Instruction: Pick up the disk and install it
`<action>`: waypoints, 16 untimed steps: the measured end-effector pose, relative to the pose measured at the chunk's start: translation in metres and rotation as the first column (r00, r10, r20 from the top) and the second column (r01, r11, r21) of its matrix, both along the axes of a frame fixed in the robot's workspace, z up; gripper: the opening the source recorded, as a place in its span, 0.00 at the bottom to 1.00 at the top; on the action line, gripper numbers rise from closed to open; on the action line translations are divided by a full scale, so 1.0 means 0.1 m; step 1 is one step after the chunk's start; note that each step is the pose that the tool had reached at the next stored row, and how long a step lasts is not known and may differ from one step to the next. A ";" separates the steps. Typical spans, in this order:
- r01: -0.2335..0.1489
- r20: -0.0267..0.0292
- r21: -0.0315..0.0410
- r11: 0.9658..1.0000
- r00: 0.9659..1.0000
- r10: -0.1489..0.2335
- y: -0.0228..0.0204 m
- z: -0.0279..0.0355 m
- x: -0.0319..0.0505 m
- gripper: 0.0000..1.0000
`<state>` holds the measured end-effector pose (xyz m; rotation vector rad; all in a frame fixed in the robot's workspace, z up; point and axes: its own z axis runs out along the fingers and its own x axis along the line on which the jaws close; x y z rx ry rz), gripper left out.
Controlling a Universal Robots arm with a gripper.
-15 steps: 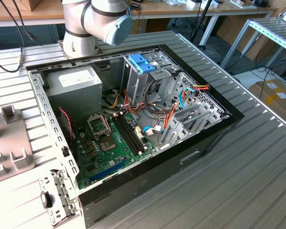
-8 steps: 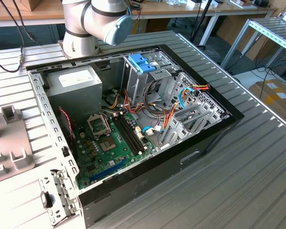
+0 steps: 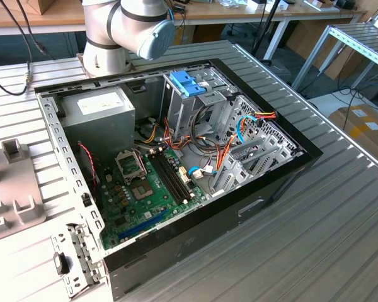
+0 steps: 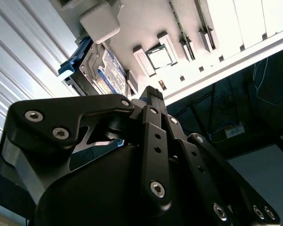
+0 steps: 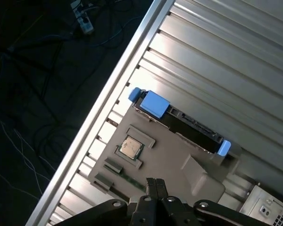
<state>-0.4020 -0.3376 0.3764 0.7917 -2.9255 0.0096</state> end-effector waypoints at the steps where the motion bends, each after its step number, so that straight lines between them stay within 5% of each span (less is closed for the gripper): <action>1: -0.006 0.000 0.000 1.000 1.000 0.006 0.000 0.000 0.000 0.11; 16: -0.096 0.000 0.000 0.995 0.995 0.096 0.000 0.000 0.000 0.11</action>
